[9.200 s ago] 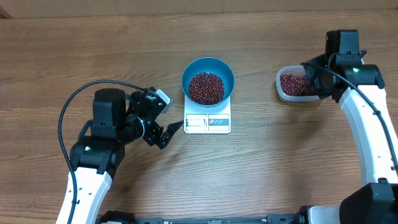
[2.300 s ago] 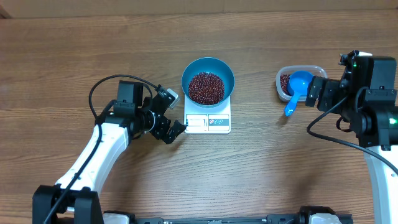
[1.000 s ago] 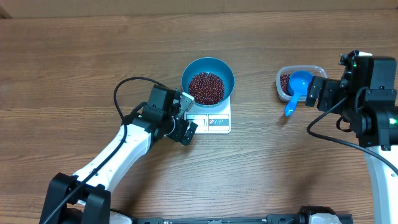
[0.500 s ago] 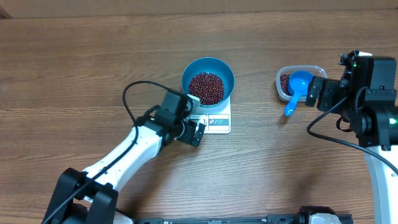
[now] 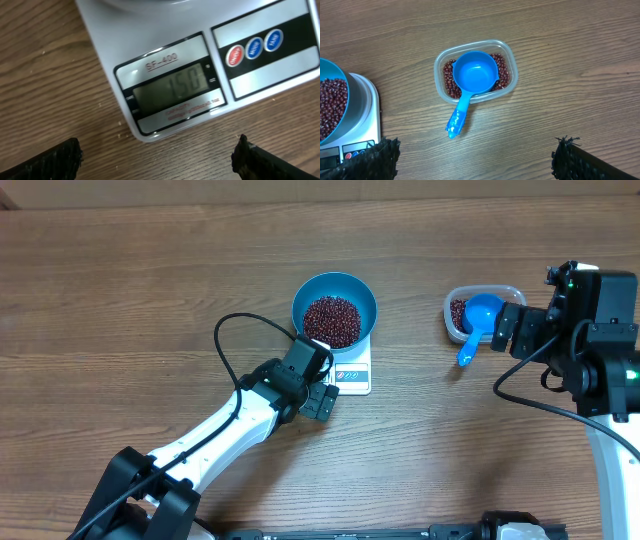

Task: Scoop item into bowl and weigh 150g on scale
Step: 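Move the left gripper forward toward the scale display, then hold the left gripper over the scale to check the 150 g reading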

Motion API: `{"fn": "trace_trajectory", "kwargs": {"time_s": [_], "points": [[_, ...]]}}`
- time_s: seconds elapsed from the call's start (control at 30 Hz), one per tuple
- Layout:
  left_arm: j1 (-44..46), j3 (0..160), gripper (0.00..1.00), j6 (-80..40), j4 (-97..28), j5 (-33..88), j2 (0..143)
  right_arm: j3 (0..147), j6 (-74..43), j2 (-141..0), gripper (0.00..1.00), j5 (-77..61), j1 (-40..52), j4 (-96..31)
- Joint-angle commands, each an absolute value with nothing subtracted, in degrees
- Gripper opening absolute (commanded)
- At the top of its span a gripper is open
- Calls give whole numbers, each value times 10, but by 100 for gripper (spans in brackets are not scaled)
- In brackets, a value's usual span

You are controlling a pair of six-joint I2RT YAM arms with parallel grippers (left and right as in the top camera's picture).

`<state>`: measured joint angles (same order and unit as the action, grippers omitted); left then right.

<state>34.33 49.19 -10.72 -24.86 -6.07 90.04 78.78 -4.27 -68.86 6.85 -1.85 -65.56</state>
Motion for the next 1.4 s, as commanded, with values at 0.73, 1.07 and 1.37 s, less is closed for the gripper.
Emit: {"fn": "trace_trajectory", "kwargs": {"time_s": [0.73, 1.07, 1.37], "points": [[345, 489, 100, -153, -154, -100, 906, 806, -40, -688, 100, 73, -20, -653], [345, 489, 100, -143, -90, -146, 906, 806, -40, -688, 100, 73, -20, -653], [345, 489, 100, -128, -92, -145, 906, 806, -40, -688, 100, 73, -20, -653]]}}
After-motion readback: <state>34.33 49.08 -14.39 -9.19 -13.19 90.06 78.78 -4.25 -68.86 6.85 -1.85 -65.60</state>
